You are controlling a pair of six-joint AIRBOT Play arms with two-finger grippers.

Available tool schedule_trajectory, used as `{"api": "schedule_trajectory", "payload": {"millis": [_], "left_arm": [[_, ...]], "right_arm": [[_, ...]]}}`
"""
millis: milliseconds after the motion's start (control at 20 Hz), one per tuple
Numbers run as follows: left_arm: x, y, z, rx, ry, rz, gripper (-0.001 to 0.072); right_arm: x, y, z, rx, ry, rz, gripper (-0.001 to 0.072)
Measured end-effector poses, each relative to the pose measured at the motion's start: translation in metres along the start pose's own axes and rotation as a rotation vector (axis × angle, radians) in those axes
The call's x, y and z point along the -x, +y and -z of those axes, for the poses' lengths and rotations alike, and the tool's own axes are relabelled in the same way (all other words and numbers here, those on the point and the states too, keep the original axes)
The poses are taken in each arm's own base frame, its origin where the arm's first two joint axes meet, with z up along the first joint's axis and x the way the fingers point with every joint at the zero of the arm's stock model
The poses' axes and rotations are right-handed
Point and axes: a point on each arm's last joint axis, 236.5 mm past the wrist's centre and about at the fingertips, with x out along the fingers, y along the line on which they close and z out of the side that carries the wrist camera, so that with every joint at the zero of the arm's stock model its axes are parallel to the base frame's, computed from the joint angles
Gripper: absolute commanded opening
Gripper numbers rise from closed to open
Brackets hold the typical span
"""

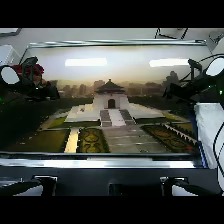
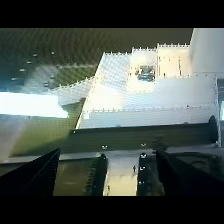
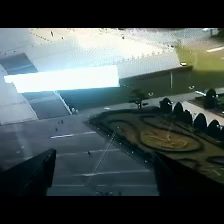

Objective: Fold the clothes and pants, and hang the long-sleeved shirts on hangers.

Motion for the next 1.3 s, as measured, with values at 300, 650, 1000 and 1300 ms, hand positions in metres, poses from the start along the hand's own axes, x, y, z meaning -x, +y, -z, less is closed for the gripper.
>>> {"api": "schedule_trajectory", "payload": {"millis": [300,650,1000,1300], "left_arm": [[0.000,0.000,0.000,0.000,0.000,0.000,0.0710],[0.000,0.000,0.000,0.000,0.000,0.000,0.0710],[0.000,0.000,0.000,0.000,0.000,0.000,0.0710],[-0.014,-0.002,-0.028,0.003,-0.096,0.010,0.0709]], "right_arm": [[0.000,0.000,0.000,0.000,0.000,0.000,0.0672],[0.000,0.000,0.000,0.000,0.000,0.000,0.0672],[0.002,0.004,-0.028,0.000,-0.118,-0.017,0.0674],[0.007,0.006,-0.057,0.002,-0.243,-0.027,0.0671]]}}
